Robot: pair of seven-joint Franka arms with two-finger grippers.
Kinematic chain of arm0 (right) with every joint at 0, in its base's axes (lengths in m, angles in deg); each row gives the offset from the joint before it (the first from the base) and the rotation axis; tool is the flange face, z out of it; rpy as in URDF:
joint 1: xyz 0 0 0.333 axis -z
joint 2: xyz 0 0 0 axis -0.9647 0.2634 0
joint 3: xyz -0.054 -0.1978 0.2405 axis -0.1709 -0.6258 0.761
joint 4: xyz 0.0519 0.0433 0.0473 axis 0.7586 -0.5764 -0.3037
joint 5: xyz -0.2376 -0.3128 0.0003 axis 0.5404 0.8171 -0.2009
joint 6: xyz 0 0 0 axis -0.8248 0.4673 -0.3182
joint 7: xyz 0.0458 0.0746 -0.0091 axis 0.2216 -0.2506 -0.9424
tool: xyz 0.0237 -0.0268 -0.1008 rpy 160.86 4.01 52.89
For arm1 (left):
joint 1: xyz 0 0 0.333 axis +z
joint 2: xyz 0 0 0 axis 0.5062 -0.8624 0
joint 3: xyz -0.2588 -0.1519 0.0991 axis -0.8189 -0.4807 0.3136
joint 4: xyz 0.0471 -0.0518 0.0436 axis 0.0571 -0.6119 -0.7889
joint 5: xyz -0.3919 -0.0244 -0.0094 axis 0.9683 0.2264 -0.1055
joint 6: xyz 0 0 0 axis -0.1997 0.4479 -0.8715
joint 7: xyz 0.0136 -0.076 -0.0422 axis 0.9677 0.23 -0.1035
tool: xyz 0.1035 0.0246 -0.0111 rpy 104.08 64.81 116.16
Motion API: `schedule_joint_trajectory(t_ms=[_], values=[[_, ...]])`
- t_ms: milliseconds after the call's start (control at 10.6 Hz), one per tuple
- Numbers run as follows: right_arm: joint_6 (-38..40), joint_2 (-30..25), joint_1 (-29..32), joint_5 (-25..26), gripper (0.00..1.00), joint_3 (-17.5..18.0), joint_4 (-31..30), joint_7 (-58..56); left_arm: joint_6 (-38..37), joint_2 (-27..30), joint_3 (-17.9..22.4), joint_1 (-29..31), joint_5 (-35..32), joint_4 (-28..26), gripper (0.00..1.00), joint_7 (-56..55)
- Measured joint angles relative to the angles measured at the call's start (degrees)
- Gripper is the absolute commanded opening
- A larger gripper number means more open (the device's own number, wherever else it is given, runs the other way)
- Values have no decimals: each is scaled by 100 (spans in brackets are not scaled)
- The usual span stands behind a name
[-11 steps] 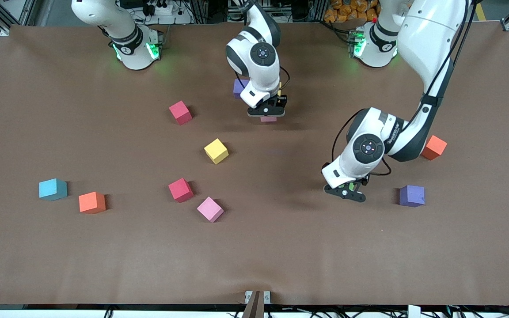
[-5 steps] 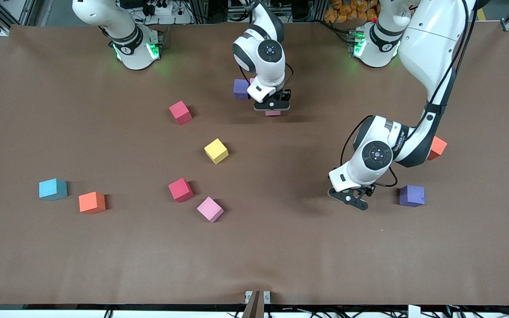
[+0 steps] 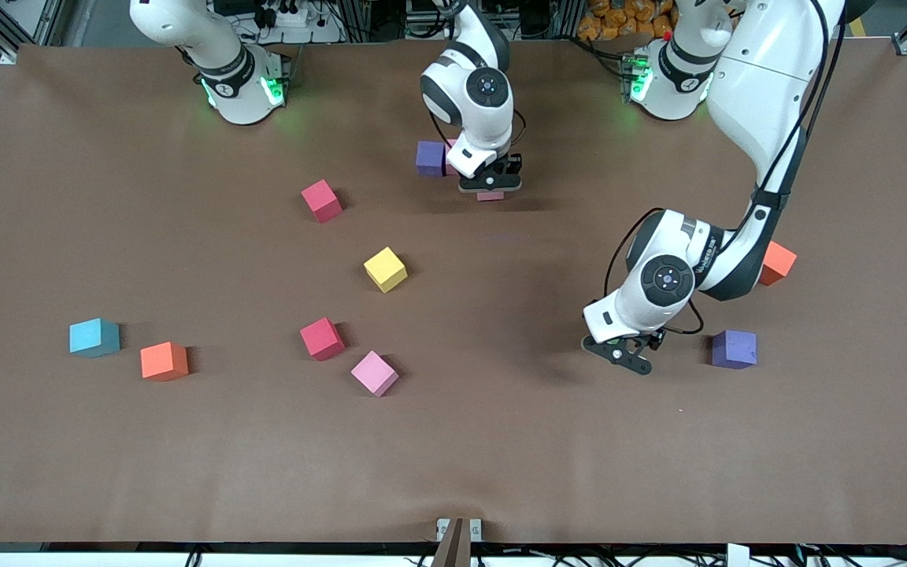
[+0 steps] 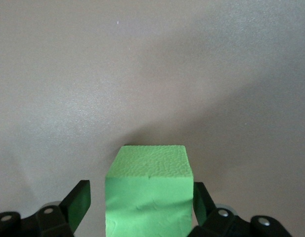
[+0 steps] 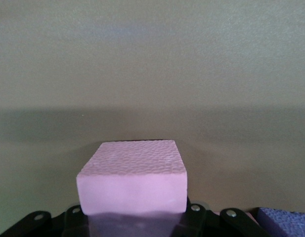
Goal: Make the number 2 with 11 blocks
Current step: 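Grasp the green cube with the left gripper while the right gripper lowers pink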
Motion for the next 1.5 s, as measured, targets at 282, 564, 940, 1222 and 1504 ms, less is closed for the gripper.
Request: schedule_joint_trajectory(t_ms=[282, 564, 940, 1222, 1504], values=[[27, 6, 0, -1, 56, 3, 0, 1, 0, -7, -1, -21, 0, 5, 38, 0], [58, 18, 0, -1, 58, 3, -1, 5, -47, 13, -22, -27, 0, 39, 38, -148], [118, 26, 0, -1, 79, 3, -3, 13, -178, 217, -89, -26, 0, 87, 38, -257], [143, 29, 0, -2, 96, 2, -3, 138, -457, 445, -210, -28, 1, 98, 38, -428], [143, 29, 0, -2, 97, 1, -3, 198, -627, 664, -255, -24, 117, 102, 38, -464]])
